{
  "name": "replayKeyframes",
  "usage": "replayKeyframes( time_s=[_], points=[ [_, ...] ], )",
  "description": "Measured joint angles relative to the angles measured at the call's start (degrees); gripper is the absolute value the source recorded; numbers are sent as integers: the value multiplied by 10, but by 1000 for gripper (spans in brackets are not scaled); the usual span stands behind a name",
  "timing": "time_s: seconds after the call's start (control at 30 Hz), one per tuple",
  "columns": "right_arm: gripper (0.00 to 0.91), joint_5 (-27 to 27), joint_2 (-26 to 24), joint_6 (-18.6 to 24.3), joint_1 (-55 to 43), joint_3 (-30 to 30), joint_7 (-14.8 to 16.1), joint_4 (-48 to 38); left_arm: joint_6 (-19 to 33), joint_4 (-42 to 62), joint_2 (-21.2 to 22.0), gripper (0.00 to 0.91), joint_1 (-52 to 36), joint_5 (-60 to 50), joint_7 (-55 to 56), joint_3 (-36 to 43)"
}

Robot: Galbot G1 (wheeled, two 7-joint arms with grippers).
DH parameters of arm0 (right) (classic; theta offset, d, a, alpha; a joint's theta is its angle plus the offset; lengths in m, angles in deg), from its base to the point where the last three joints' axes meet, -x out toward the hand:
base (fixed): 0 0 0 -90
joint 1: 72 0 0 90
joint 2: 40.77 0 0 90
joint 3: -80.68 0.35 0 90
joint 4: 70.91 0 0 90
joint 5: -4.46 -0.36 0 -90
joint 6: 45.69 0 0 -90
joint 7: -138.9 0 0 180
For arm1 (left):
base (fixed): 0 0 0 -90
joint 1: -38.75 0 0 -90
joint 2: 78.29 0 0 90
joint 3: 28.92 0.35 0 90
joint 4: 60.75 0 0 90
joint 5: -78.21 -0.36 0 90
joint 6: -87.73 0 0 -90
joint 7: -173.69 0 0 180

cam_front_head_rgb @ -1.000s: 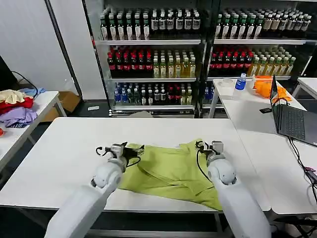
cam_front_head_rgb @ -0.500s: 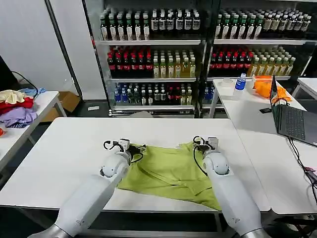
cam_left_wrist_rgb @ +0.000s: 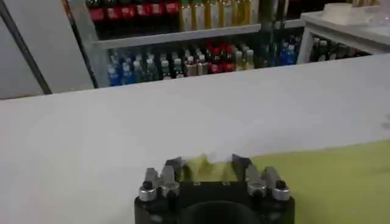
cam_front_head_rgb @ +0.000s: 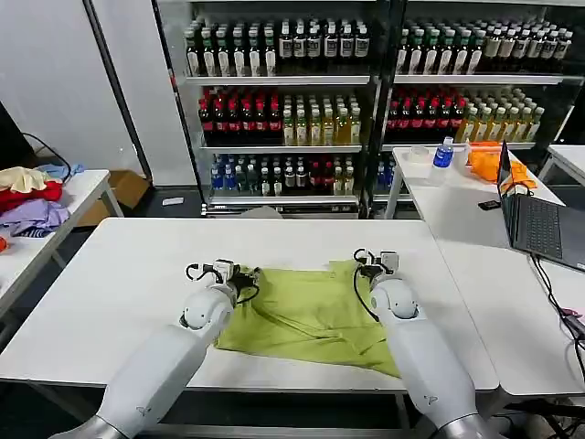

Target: Fold and organize the clothes.

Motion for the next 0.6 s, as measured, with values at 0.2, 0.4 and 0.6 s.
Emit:
replayKeyframes(
  time_s=[0.2,0.4,0.6],
  points=[
    [0,-1,3,3,-4,-3,2,0,-1,-6,-8,20,8,5,-2,-6],
    [0,-2,4,14,-10,-3,6,3,-1,-19,-19,20,17,10,-5,-15],
    [0,3,2,29,-14,-2,10,15,0,-29,-30,20,24,15,-7,-23]
  ],
)
